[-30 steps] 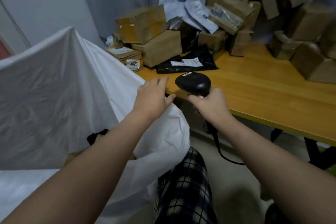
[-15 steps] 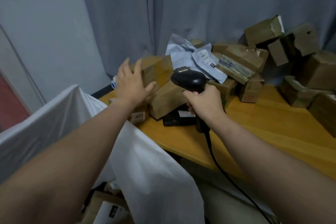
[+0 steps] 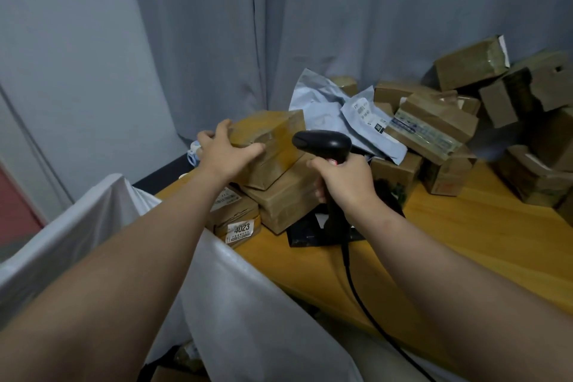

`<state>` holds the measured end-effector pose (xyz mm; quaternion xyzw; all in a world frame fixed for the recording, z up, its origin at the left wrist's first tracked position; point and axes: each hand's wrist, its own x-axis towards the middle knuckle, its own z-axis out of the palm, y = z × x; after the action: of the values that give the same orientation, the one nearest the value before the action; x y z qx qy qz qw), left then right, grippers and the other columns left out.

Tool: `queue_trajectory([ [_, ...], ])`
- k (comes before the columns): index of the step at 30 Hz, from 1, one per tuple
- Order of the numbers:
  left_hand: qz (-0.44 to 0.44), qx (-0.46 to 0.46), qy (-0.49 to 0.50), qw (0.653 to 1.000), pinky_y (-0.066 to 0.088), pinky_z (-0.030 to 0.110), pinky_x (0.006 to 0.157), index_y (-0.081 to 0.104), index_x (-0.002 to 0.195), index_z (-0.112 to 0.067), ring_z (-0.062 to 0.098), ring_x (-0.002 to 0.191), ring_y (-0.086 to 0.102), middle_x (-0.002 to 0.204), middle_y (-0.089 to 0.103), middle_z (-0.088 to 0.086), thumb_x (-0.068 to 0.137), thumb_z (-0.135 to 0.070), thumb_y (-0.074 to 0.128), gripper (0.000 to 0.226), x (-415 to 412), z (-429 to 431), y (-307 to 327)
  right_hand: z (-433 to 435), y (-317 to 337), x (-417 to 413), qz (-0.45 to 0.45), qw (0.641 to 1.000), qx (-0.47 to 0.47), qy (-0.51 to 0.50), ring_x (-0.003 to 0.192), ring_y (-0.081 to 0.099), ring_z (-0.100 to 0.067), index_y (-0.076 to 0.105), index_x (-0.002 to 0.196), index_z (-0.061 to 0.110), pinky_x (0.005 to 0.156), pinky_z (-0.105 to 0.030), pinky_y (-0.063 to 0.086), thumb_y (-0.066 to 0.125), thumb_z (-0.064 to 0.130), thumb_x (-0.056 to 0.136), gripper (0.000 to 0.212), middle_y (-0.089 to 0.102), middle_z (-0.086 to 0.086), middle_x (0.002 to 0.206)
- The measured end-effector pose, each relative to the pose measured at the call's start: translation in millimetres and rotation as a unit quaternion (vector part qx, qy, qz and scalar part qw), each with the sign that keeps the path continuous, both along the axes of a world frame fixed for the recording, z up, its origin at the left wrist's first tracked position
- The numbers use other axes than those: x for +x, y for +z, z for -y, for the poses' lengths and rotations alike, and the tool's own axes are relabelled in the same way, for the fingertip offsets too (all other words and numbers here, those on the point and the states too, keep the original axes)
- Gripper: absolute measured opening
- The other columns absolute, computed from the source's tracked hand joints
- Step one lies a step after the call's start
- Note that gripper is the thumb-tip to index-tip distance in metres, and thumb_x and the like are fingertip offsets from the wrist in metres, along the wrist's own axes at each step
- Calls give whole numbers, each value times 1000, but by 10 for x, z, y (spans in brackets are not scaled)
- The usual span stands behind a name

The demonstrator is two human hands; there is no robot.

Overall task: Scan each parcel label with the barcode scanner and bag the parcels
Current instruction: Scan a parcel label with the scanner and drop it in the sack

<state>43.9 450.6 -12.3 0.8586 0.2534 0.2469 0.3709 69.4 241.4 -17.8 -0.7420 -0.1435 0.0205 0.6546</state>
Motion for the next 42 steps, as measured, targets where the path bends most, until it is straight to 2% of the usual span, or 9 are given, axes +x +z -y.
queue_trajectory([
  [6,113,123,25,986,27,51,111,28,143,-30,31,134,19,144,16,8,60,-61,68,96,-384,601,87,343,62,-254,1,1000,19,-16,48,58,-18,66,80,5,49,-28,50,70,18,83,14,62,-10,59],
  [12,162,156,-63,972,23,46,112,30,144,-30,30,135,17,146,15,8,60,-59,74,100,-814,1543,10,1237,138,-715,19,991,106,-77,47,58,-17,64,76,1,48,-25,50,69,14,87,18,60,-9,59],
  [23,28,69,-269,960,26,40,113,29,145,-29,27,137,17,143,15,0,70,-57,74,93,-975,3498,-616,3306,-327,-1364,-31,975,83,-206,50,58,-19,63,79,4,51,-28,51,68,15,87,15,58,-9,62],
  [27,0,64,-314,947,26,41,115,25,147,-30,27,137,18,145,14,-1,69,-59,75,97,-908,3920,-692,3881,-391,-1347,-47,962,104,-247,73,62,-28,65,84,15,76,-48,56,72,19,84,8,61,-5,72],
  [30,26,207,-316,926,20,45,117,21,149,-29,30,140,10,151,9,5,67,-55,78,103,-878,4027,-699,4109,-373,-1284,-45,959,94,-263,90,61,-22,62,89,25,90,-51,55,73,20,83,13,61,-2,87],
  [35,-4,437,-372,819,2,51,117,0,153,-35,29,141,-17,151,-19,5,78,-43,74,105,-770,3978,-694,4172,-337,-1205,-51,959,95,-262,89,60,-20,61,91,23,86,-45,57,71,16,85,13,58,-2,87],
  [37,-9,470,-412,781,-2,46,118,-2,153,-34,29,145,-11,156,-13,6,82,-44,69,100,-749,3932,-716,4156,-346,-1156,-50,961,71,-264,91,61,-21,61,89,25,90,-45,55,72,19,85,13,61,-1,88],
  [39,-16,462,-440,770,-5,38,116,2,154,-33,24,147,1,159,1,5,85,-50,61,92,-762,3931,-705,4138,-337,-1098,-46,961,53,-269,97,60,-22,62,92,24,89,-40,51,72,22,84,13,63,1,90],
  [42,35,354,-452,818,20,37,118,18,152,-29,17,141,25,153,29,1,89,-56,51,76,-782,3982,-615,4123,-299,-1006,-41,962,36,-266,102,58,-20,63,114,14,86,-34,45,72,25,84,33,64,-2,101],
])
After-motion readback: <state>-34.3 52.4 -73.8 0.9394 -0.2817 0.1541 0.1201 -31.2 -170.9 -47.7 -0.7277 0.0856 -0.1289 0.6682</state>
